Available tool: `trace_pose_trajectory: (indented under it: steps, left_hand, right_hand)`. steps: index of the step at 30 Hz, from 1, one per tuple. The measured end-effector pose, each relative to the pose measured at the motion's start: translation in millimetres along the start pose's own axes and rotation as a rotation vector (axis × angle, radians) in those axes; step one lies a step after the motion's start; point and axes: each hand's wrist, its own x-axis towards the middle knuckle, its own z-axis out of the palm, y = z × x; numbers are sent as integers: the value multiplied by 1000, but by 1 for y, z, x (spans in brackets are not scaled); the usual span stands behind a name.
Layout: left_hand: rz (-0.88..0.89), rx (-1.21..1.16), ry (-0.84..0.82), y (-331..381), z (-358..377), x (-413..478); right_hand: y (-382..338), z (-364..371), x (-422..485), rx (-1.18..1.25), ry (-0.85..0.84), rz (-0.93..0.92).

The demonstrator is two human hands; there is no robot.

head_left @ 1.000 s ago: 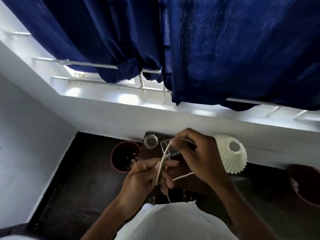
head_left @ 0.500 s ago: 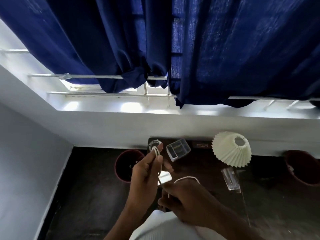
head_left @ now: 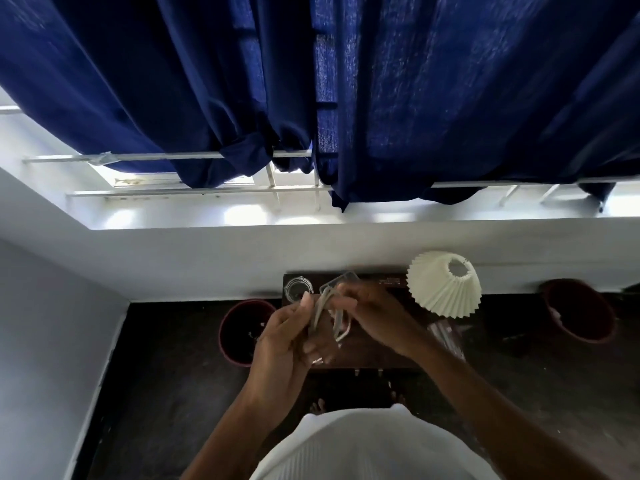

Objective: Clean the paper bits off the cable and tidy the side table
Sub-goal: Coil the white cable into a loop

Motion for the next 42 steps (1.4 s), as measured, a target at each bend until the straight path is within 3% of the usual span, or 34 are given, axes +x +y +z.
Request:
trace_pose_trajectory:
  steps: [5, 10, 13, 15, 19, 21, 26, 29, 33, 35, 42]
  left_hand:
    - [186, 145, 152, -2, 0, 19]
    - [286, 572, 336, -31, 9, 37]
    - [277, 822, 372, -51, 18, 42]
    - [286, 812, 374, -56, 29, 47]
    - [313, 380, 417, -41, 51, 59]
    - [306, 289, 453, -35, 53, 67]
    - [362, 726, 539, -60, 49, 63]
    - [246, 959, 469, -77, 42, 58]
    - [31, 602, 323, -79, 61, 47]
    - [16, 505, 266, -77, 71, 43]
    - [365, 327, 278, -40, 85, 56]
  right_hand:
    - [21, 34, -35, -218, -253, 28]
    - [-4, 7, -44, -676, -209, -177]
    - [-28, -19, -41, -816, -192, -259]
    - [-36, -31, -37, -863, -202, -326]
    - [-30, -36, -37, -800, -349, -308]
    - [-23, -35, -41, -765, -397, -249]
    - [-33, -56, -43, -724, -335, -270]
    - [-52, -91, -31, -846, -295, -261]
    - [-67, -140, 0, -831, -232, -280]
    - [-61, -150, 15, -728, -178, -281]
    - [21, -99, 10, -297, -239, -90]
